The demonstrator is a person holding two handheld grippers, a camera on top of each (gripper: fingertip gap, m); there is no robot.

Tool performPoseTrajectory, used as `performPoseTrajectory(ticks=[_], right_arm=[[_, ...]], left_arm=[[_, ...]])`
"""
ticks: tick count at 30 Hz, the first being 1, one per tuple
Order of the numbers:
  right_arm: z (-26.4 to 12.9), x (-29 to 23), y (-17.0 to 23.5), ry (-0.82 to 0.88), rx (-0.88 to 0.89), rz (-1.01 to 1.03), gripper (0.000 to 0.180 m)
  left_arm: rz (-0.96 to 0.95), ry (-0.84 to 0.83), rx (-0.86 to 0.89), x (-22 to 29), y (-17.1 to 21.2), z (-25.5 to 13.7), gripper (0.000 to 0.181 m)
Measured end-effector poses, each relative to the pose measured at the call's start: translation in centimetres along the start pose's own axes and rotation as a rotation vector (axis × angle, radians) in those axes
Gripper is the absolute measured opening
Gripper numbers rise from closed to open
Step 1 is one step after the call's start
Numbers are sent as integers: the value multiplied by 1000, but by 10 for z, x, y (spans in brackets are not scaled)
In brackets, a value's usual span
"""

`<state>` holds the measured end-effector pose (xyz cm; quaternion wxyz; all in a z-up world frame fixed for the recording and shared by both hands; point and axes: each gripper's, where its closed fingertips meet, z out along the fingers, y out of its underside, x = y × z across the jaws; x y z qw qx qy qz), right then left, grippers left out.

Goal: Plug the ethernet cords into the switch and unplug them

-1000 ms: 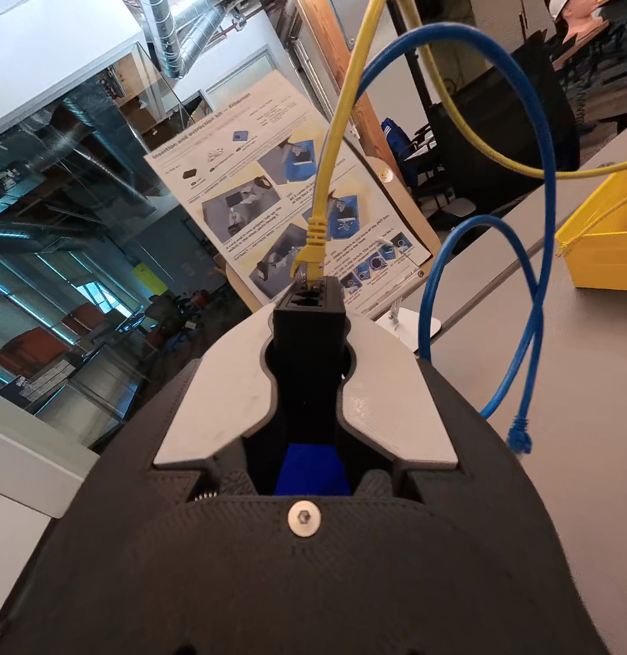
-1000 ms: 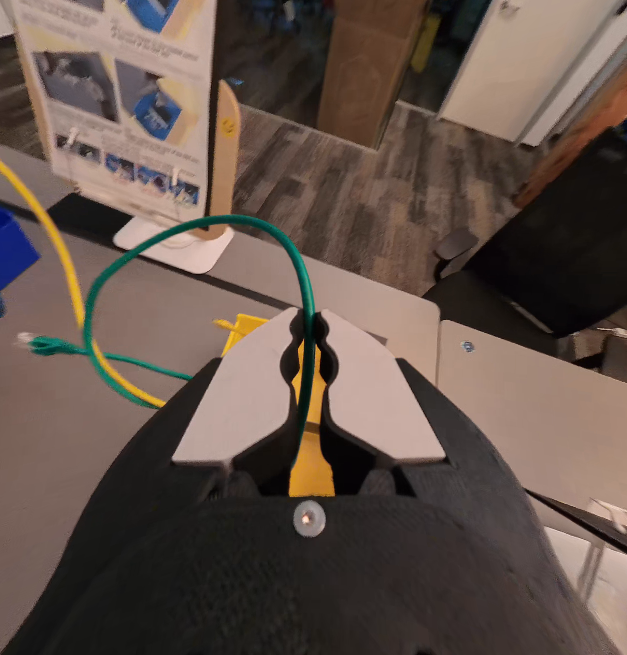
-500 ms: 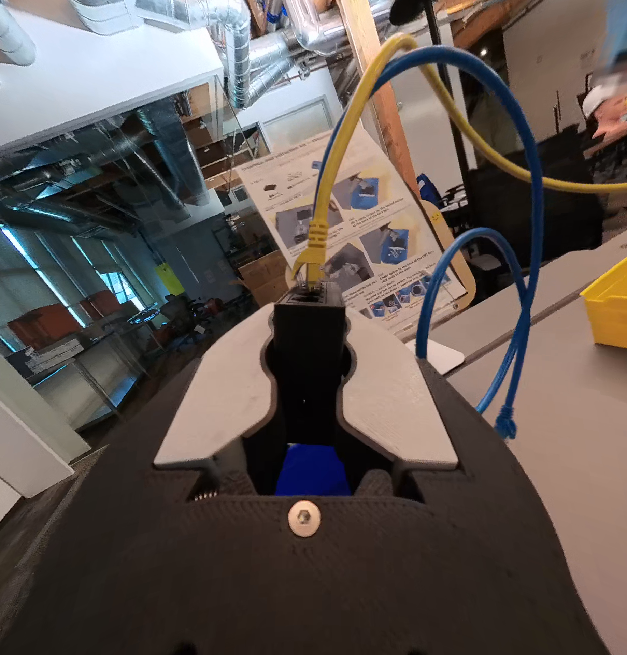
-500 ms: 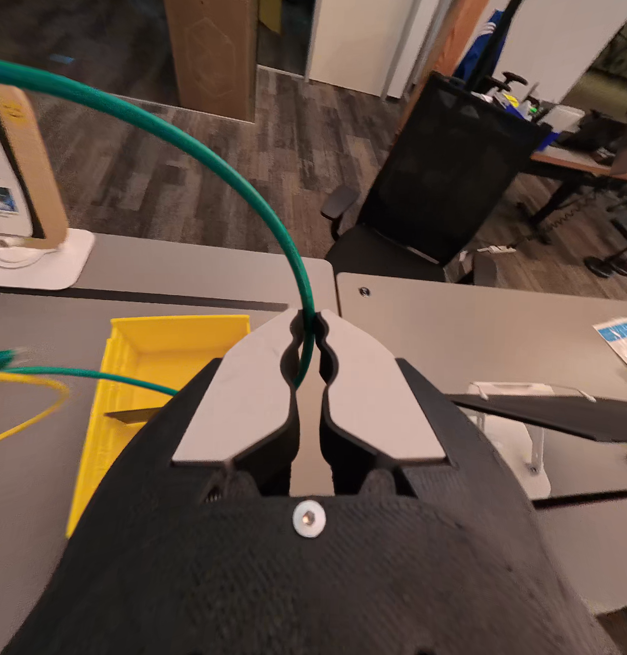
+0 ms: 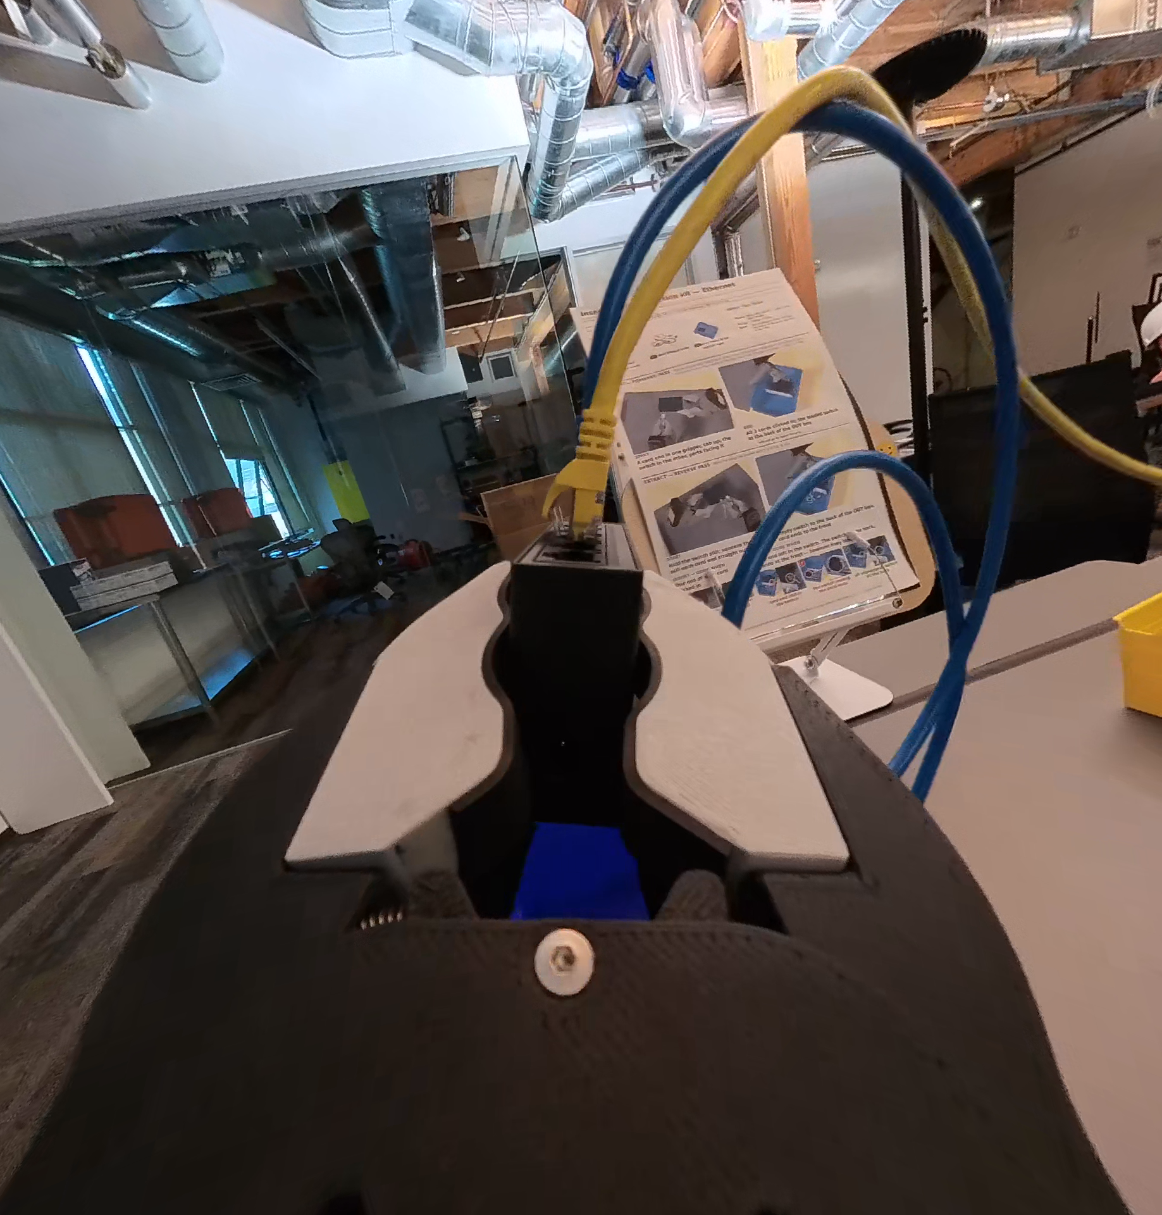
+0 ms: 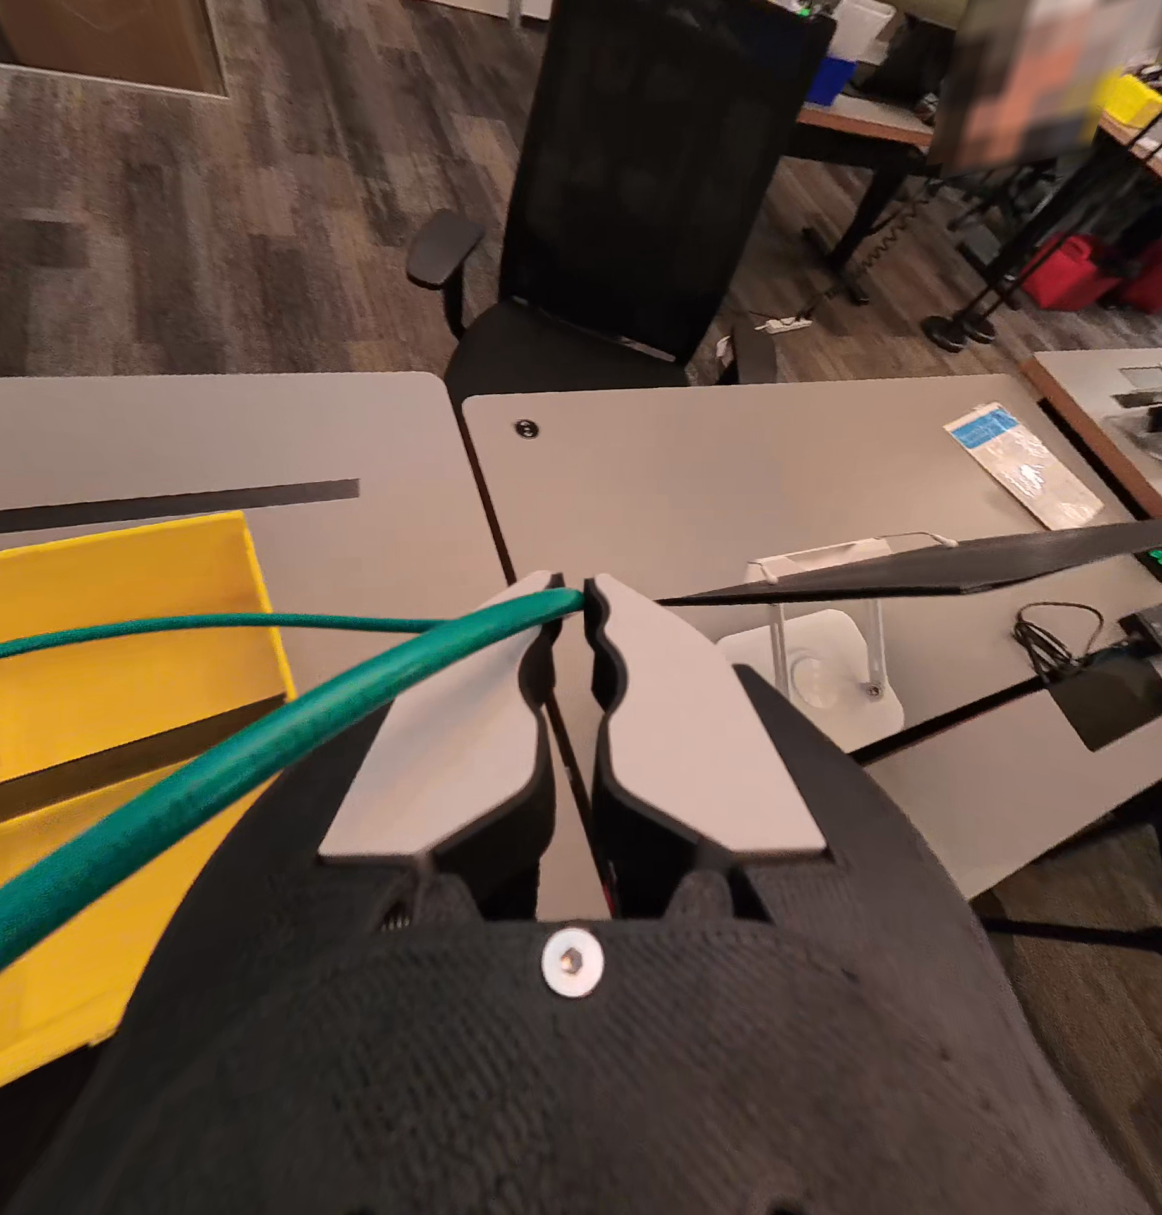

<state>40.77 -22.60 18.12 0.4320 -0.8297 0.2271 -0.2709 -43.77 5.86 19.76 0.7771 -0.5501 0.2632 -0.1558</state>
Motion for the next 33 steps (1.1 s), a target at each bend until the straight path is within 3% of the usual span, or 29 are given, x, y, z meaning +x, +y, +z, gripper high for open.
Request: performPoseTrajectory(ticks=[6, 12, 16, 20, 27, 33], right_arm=[[2, 34, 17, 150, -28, 28, 7], [15, 65, 61, 248, -137, 27, 7], [27, 56, 68, 218, -125, -34, 7], [13, 23, 26, 162, 13, -132, 7], [-66, -23, -75, 155, 274, -264, 7], [-77, -86, -92, -18, 244, -405, 7]], left_arm=[[-10, -69, -5, -18, 2, -9, 28], [-97, -151, 19, -48, 7, -28, 28], [-153, -99, 85, -52, 2, -42, 28], [-110, -65, 69, -42, -3, -43, 28], [-30, -47, 77, -22, -20, -40, 28], [-12, -28, 68, -14, -22, -38, 28]])
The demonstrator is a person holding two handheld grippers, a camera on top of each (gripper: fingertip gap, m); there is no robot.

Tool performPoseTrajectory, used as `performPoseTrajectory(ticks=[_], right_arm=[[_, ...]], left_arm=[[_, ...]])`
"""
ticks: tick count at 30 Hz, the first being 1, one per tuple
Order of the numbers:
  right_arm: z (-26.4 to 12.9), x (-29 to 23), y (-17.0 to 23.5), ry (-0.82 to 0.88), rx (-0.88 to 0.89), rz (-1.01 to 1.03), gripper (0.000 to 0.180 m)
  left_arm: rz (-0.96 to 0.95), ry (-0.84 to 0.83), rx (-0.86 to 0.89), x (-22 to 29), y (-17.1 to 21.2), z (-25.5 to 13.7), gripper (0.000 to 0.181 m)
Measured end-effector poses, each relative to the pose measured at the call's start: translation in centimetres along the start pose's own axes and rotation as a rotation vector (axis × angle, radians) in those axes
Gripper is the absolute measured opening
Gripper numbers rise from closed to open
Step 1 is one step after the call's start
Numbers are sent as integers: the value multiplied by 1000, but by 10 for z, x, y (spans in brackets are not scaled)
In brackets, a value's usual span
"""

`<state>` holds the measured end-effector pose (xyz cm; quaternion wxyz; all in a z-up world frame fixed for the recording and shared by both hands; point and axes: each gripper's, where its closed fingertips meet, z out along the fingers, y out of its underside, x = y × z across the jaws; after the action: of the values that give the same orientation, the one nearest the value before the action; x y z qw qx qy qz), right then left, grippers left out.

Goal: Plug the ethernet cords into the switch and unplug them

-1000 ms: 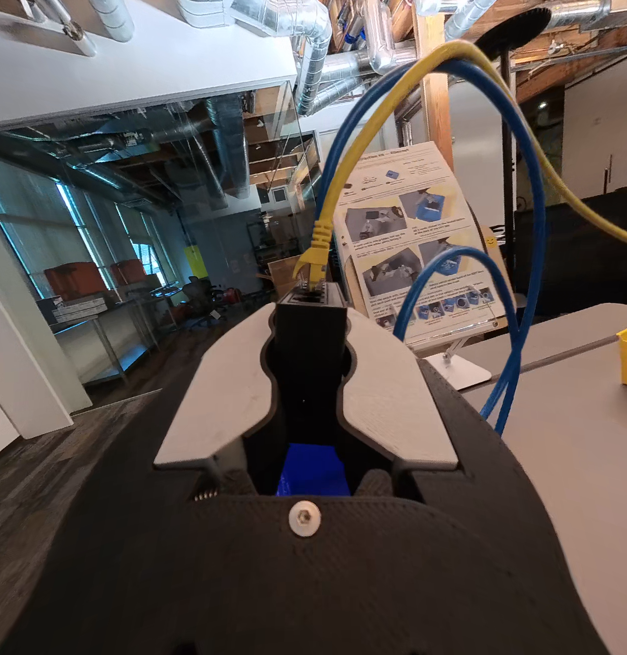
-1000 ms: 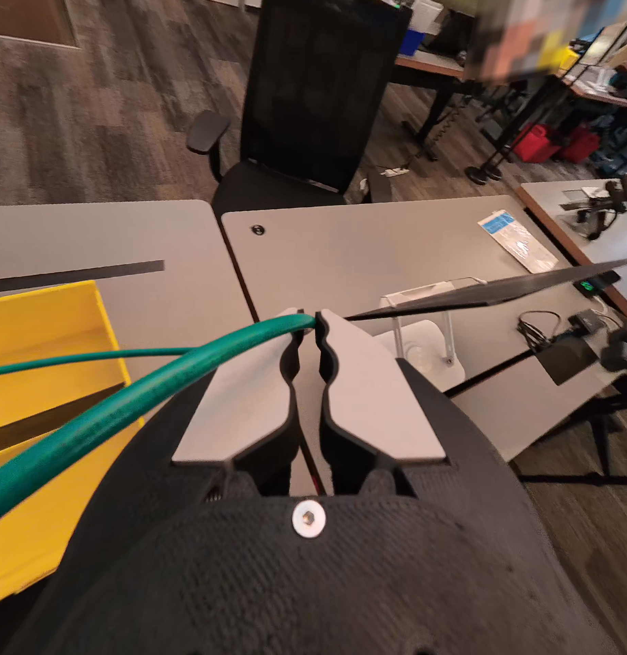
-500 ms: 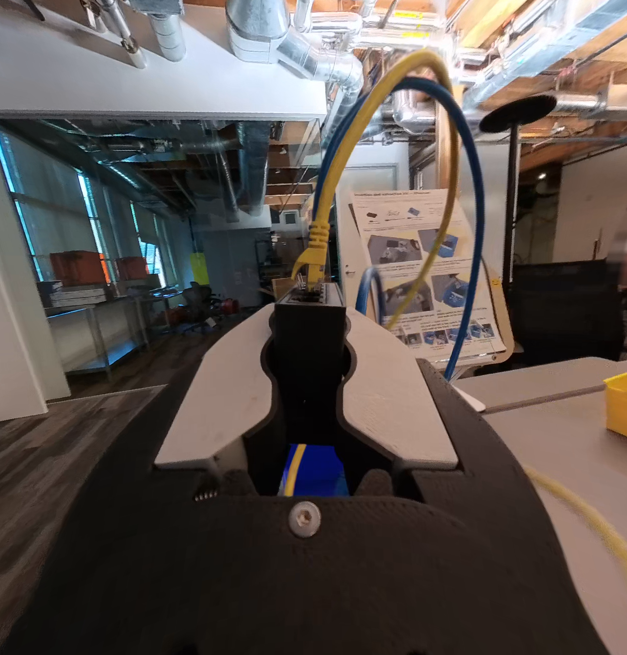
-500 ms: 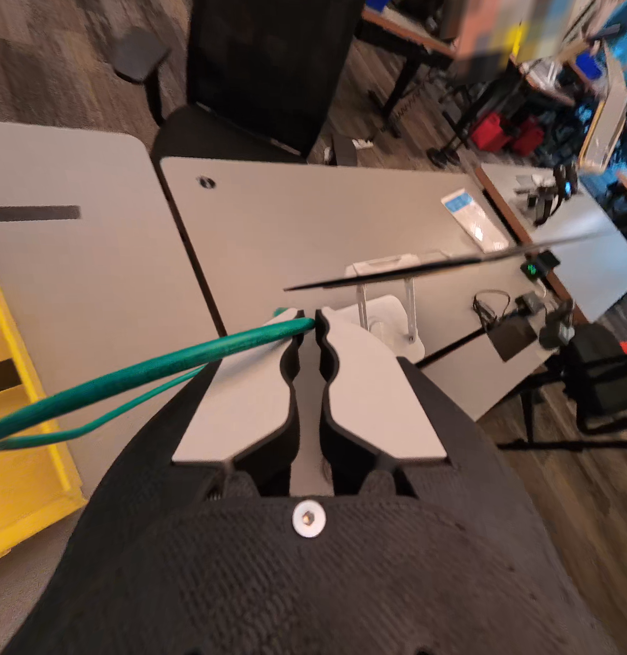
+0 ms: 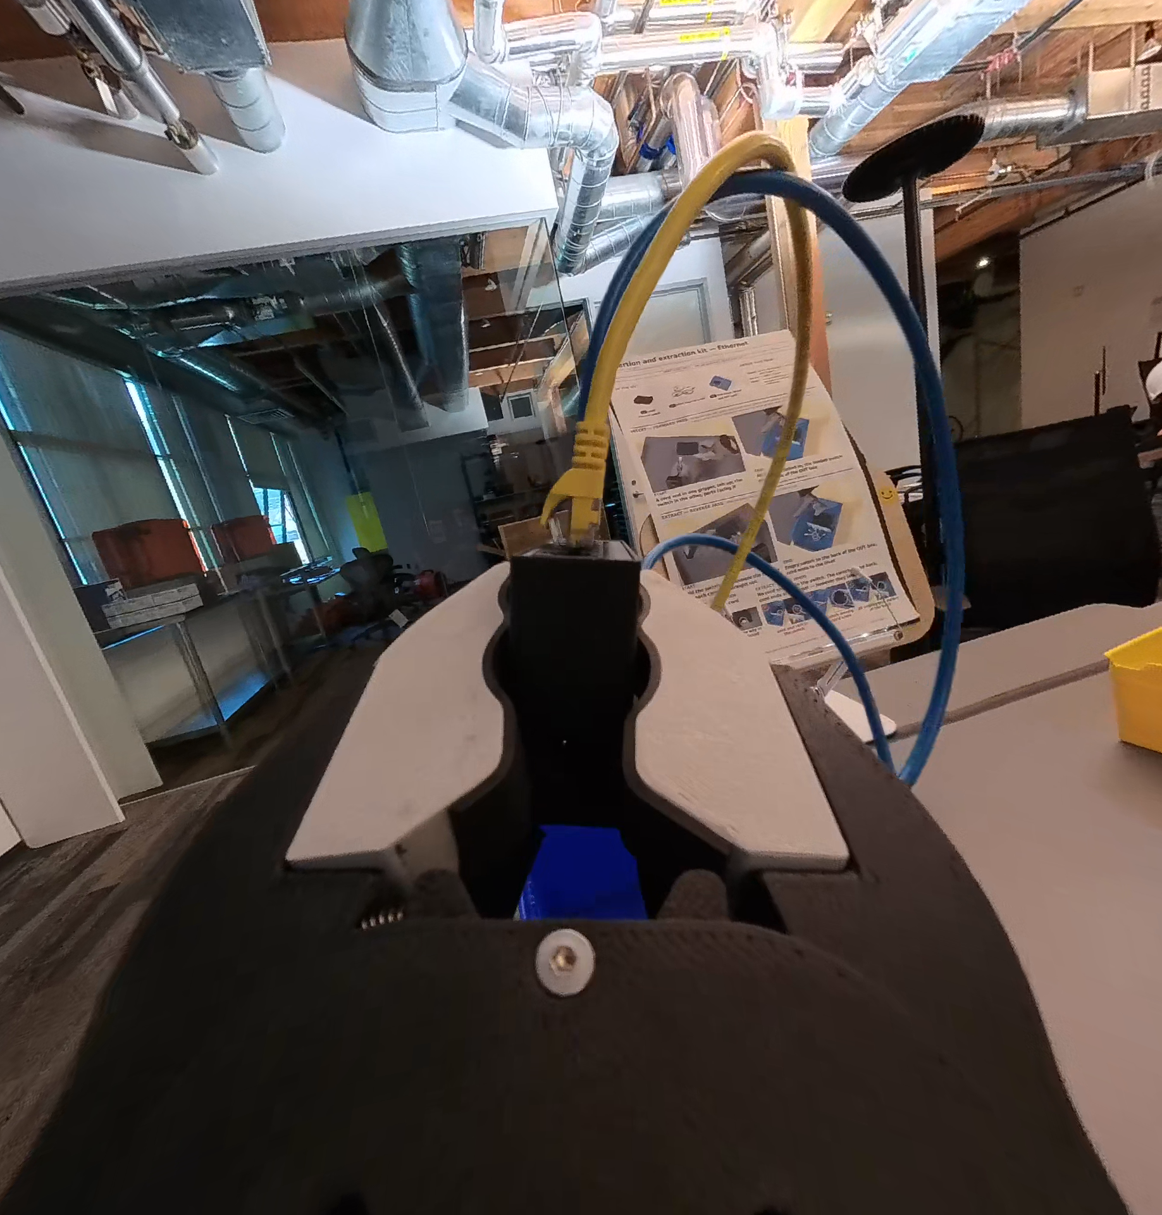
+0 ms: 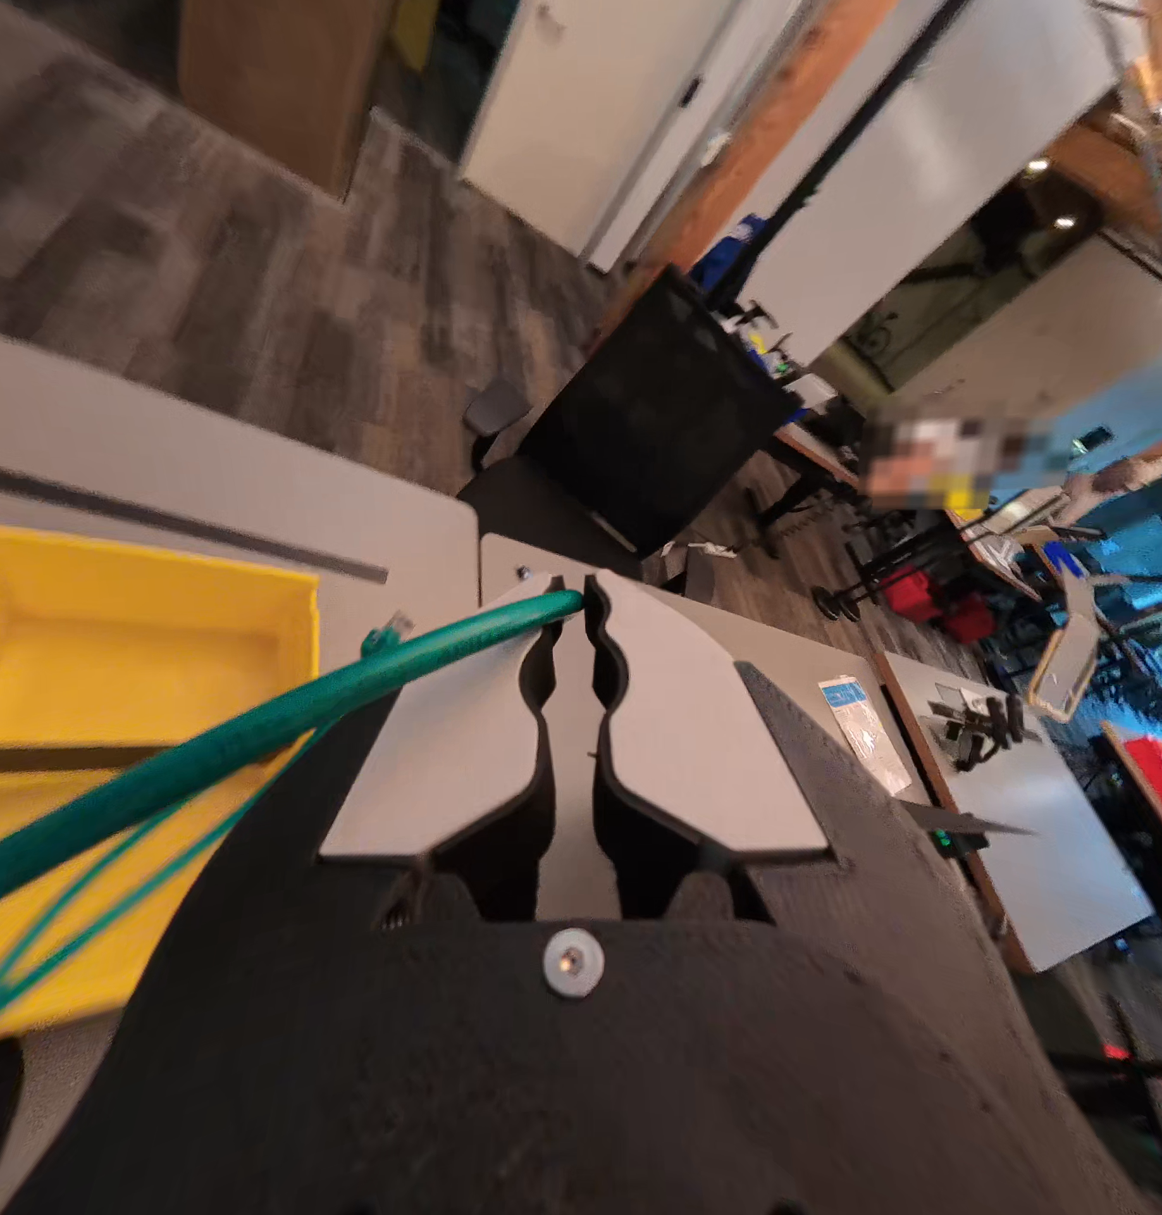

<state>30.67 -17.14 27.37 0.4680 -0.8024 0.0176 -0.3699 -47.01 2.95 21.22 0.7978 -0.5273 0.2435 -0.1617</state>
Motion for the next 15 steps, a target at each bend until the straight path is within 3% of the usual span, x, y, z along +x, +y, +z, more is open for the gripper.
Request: performPoseTrajectory(ticks=[5, 15], right_arm=[[28, -69, 31, -191, -201, -143, 7], [66, -135, 133, -318, -647, -254, 7]], left_arm=[[8, 3, -27, 1, 4, 2, 28], [-2, 23, -29, 2, 5, 0, 28]])
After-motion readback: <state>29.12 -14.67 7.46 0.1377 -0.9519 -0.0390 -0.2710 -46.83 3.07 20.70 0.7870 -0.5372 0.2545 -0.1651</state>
